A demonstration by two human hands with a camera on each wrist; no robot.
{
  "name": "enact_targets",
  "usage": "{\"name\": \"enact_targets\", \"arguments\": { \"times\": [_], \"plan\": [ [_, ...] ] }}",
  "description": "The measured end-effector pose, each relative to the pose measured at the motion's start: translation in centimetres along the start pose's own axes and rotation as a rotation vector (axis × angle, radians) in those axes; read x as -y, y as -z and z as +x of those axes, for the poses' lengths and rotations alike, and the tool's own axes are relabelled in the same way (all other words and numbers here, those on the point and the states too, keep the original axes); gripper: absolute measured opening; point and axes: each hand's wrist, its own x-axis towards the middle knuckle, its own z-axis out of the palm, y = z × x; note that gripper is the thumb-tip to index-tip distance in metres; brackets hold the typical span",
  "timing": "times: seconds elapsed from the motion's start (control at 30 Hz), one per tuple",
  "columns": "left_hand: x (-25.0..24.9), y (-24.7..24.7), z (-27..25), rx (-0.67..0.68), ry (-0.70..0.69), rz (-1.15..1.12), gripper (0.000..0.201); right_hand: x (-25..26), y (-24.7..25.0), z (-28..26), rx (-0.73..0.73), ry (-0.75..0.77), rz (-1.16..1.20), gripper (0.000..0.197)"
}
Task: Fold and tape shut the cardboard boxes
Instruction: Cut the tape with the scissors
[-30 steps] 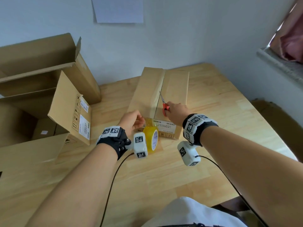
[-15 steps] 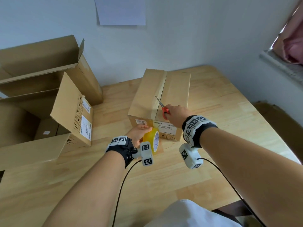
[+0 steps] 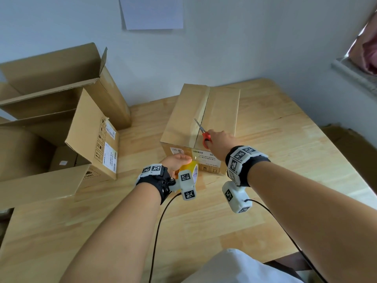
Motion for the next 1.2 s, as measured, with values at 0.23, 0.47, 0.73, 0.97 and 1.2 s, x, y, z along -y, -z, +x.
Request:
{"name": "enact_targets", "arguments": {
  "times": [0.23,0.47,0.73,0.97,1.2],
  "plan": [
    [0.1,0.1,0.5,0.042,0.032,0.156,0.05,-0.2,0.1,-0.1,-0.007,-0.009,-0.01,0.029],
    [0.6,0.0,0.2,0.069,-0.001,0.119,0.045,-0.3,0.3,-0.1,-0.012,-0.002,-0.011,0.03],
    [1.9,-0.3,0.6,0.02,-0.029,-0.005,0.027,-0.4,0.1,-0.3,-0.017,0.017,0.013,0.03],
    [1.9,-0.4,0.4,0.054,-0.057,-0.035,0.039,-0.8,-0.1,-0.2,-0.034,0.048,0.036,0.03],
    [2.5,-0.4,0.1,0.114,-0.105,-0.066,0.04,-1.1,-0.1,-0.3,-0.053,0.06,0.062,0.028]
  ]
}}
